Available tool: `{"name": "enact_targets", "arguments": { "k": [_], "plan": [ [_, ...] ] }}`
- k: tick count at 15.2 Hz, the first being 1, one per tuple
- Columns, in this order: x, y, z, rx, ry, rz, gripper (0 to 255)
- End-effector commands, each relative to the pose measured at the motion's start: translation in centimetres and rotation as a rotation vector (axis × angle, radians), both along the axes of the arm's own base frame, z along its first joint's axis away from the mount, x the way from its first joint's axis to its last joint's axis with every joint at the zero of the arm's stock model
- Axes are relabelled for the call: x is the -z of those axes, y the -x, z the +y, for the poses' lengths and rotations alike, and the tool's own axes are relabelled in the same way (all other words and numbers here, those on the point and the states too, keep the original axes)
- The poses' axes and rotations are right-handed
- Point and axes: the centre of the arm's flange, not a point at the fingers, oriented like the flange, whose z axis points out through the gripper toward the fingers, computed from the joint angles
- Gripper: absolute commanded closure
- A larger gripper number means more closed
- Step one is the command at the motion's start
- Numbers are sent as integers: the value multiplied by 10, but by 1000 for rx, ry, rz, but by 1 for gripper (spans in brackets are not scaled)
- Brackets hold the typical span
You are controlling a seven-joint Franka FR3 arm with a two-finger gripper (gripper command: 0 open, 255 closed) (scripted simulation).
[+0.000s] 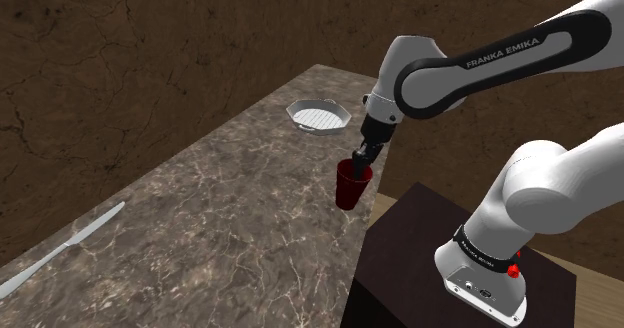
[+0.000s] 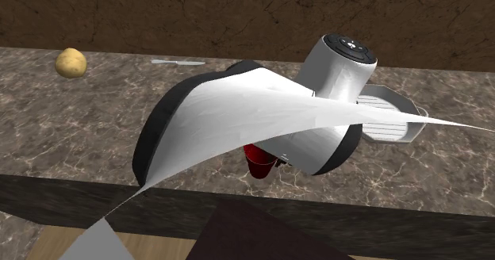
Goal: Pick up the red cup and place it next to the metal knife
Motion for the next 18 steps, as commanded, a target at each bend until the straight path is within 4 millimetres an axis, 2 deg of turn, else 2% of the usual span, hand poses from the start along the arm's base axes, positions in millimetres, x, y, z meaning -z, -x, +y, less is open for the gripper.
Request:
{"name": "enact_targets", "arguments": {
  "k": [1,18],
  "plan": [
    [-9,1,0,0,0,0,255],
    [-98,1,0,0,0,0,255]
  ]
}}
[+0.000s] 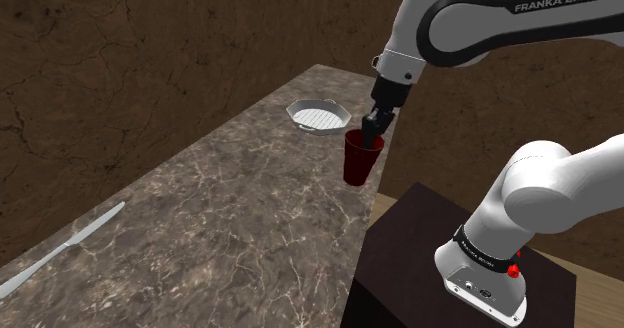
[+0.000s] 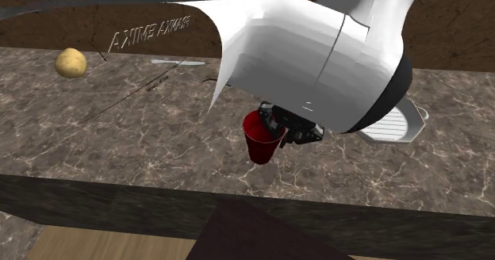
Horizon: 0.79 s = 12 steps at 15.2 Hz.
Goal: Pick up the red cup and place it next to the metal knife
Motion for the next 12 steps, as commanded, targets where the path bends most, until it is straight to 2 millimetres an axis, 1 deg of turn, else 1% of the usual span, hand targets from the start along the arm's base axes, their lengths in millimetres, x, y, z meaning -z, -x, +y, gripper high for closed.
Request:
{"name": "enact_targets", "arguments": {
  "k": [1,12],
  "plan": [
    [-11,-1,0,0,0,0,255],
    [-69,-1,0,0,0,0,255]
  ]
}}
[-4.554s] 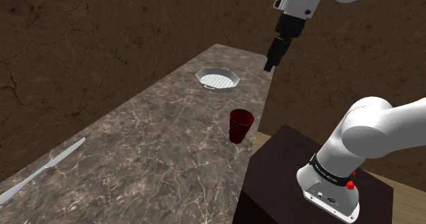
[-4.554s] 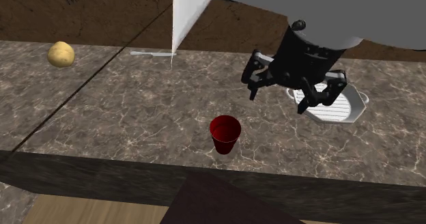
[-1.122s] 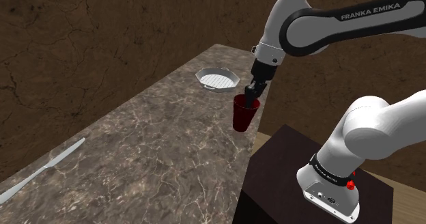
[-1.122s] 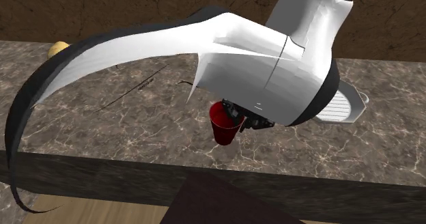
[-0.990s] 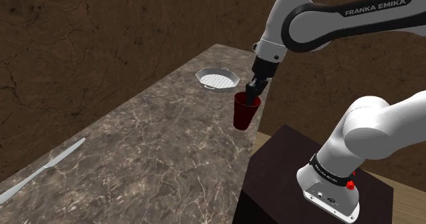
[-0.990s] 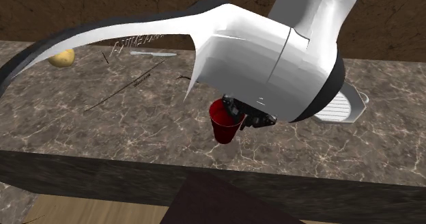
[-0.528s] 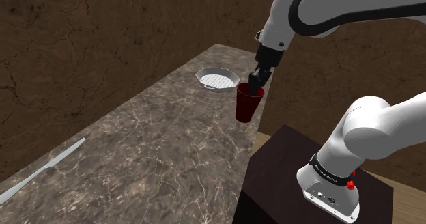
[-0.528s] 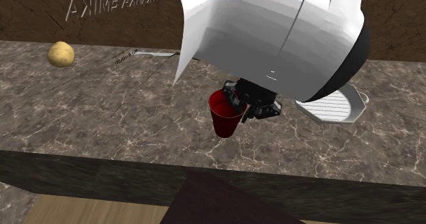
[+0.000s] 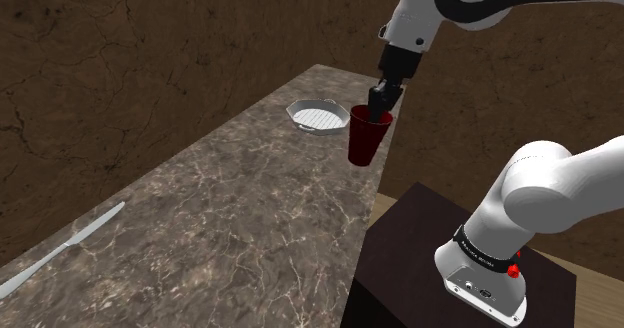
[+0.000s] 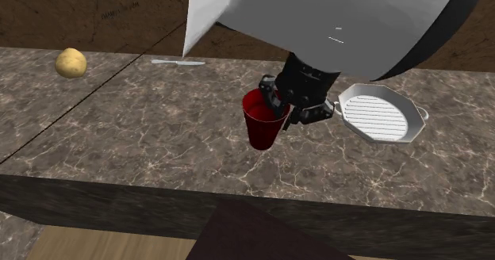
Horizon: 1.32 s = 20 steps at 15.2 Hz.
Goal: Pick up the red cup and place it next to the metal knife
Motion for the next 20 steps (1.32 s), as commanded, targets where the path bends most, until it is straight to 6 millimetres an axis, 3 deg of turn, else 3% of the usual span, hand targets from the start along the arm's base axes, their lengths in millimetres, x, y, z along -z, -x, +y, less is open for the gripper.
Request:
{"name": "enact_targets", "arguments": {
  "k": [1,5,20],
  "plan": [
    [-11,1,-1,0,0,0,255],
    [-32,1,-1,0,0,0,255],
    [-32,-72,183,0,0,0,255]
  ]
}}
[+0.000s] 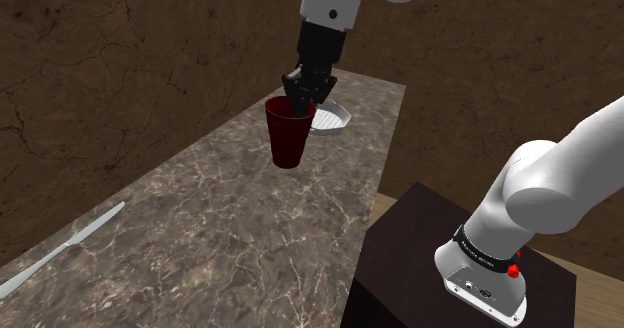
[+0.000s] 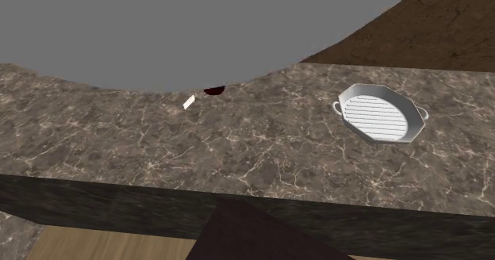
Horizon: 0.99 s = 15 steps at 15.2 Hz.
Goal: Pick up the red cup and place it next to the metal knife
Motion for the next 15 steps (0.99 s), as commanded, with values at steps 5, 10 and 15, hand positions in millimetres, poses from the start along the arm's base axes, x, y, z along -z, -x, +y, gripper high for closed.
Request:
{"name": "enact_targets", "arguments": {
  "k": [5,10,15],
  "plan": [
    [0,-28,75,1,-1,0,255],
    [-1,-52,136,1,-1,0,255],
    [-1,-76,198,1,-1,0,255]
  ]
}}
